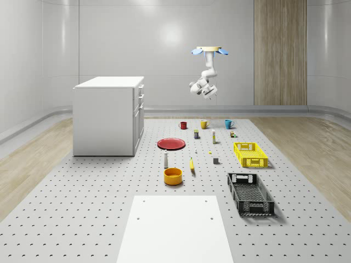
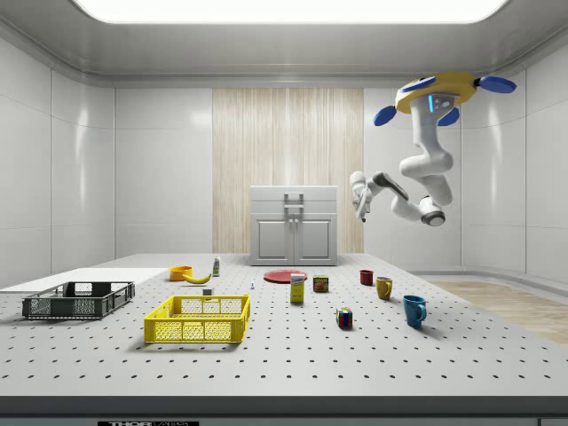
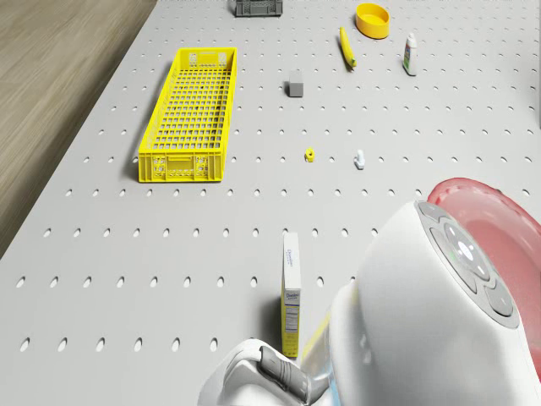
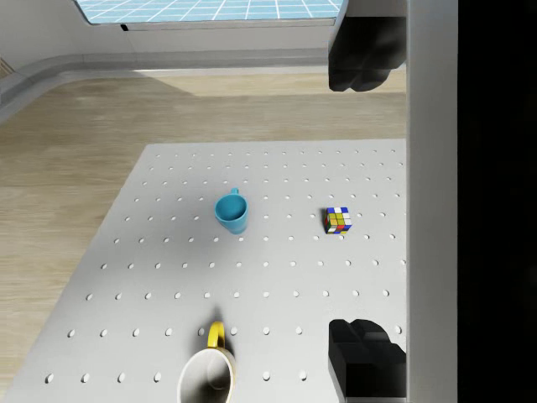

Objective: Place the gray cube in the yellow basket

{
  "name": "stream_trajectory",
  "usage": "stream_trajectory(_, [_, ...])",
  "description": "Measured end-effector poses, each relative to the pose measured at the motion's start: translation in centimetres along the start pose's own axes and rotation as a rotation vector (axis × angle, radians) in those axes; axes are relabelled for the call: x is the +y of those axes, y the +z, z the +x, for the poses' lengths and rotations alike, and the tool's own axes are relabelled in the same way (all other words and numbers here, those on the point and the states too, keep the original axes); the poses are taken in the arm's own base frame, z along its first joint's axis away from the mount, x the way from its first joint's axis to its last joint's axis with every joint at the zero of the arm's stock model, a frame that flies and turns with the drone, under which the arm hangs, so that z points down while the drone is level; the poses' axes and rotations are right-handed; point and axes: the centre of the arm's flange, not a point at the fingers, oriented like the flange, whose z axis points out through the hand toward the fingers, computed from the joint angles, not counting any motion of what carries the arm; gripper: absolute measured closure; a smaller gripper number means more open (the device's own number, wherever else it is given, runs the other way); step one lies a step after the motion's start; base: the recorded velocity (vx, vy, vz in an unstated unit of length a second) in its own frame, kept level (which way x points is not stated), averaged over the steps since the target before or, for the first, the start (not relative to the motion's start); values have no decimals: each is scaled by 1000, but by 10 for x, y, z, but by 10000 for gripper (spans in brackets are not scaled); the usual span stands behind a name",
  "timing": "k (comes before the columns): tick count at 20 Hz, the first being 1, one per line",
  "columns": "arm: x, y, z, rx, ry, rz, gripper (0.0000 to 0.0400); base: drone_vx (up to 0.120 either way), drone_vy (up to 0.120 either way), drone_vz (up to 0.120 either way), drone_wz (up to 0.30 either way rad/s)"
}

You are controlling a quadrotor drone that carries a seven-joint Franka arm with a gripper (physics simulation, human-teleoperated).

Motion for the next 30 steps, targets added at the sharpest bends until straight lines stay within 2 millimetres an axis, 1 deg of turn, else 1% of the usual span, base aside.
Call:
stream_trajectory(4, [-17, 2, -17, 172, -6, -168, 0, 120, 0, 0, 0])
stream_trajectory(10, [-27, 7, -27, 284, -10, -274, 0, 120, 0, 0, 0])
stream_trajectory(17, [-30, 9, -31, 326, -11, -313, 0, 120, 0, 0, 0])
stream_trajectory(30, [-32, 10, -32, 341, -12, -326, 0, 120, 0, 0, 0])
